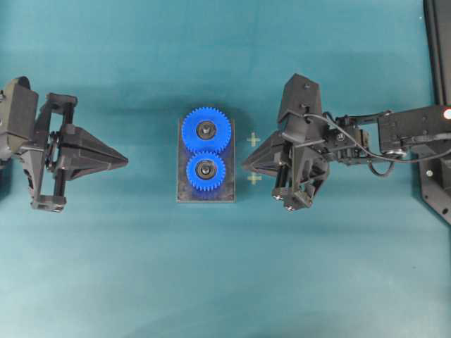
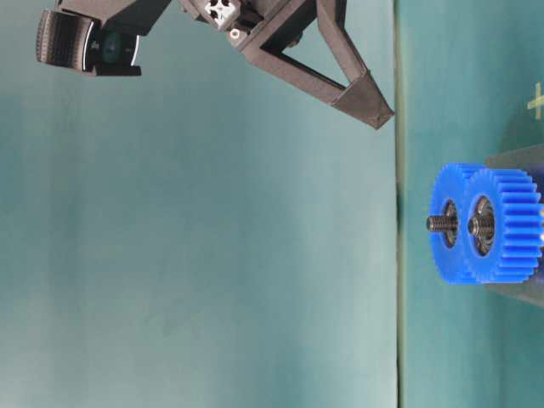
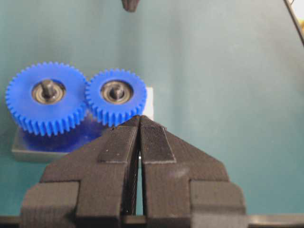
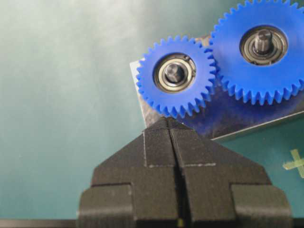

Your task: Fit the small gear onto the shaft.

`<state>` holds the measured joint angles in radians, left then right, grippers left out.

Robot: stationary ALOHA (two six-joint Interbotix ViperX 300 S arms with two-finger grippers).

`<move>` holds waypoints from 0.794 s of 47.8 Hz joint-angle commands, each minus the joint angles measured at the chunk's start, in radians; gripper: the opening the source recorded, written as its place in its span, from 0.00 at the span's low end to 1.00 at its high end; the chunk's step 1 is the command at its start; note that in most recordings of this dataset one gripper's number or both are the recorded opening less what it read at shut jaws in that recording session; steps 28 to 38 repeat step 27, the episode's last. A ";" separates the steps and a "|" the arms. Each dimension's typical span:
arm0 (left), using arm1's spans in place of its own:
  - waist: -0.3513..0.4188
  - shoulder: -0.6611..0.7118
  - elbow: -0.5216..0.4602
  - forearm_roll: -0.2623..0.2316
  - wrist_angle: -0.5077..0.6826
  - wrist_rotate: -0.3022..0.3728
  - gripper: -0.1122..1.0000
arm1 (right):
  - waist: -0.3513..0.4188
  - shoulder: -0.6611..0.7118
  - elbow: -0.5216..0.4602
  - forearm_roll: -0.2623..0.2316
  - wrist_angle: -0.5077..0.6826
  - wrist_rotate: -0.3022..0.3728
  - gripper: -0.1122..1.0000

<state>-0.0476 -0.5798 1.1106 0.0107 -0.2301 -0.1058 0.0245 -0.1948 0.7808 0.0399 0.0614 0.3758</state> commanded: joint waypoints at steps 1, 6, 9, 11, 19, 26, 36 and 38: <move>-0.003 -0.005 -0.008 0.002 -0.009 0.002 0.10 | 0.003 -0.005 -0.009 0.000 -0.034 0.006 0.08; -0.003 -0.006 -0.005 0.002 -0.008 0.000 0.10 | 0.003 -0.002 -0.009 0.000 -0.066 0.003 0.08; -0.003 -0.008 -0.006 0.002 -0.008 -0.002 0.10 | 0.003 0.002 -0.009 0.000 -0.075 0.003 0.08; -0.003 -0.008 -0.006 0.002 -0.008 -0.002 0.10 | 0.003 0.005 -0.008 0.000 -0.077 0.003 0.08; -0.003 -0.008 -0.005 0.002 -0.008 -0.003 0.10 | 0.003 0.018 -0.009 0.000 -0.066 0.003 0.08; -0.003 -0.008 -0.005 0.002 -0.005 -0.003 0.10 | 0.003 0.020 -0.009 0.000 -0.051 0.003 0.08; -0.003 -0.008 -0.006 0.002 -0.005 -0.005 0.10 | 0.003 0.020 -0.009 0.000 -0.048 0.003 0.08; -0.003 -0.008 -0.006 0.002 -0.005 -0.005 0.10 | 0.003 0.020 -0.009 0.000 -0.048 0.003 0.08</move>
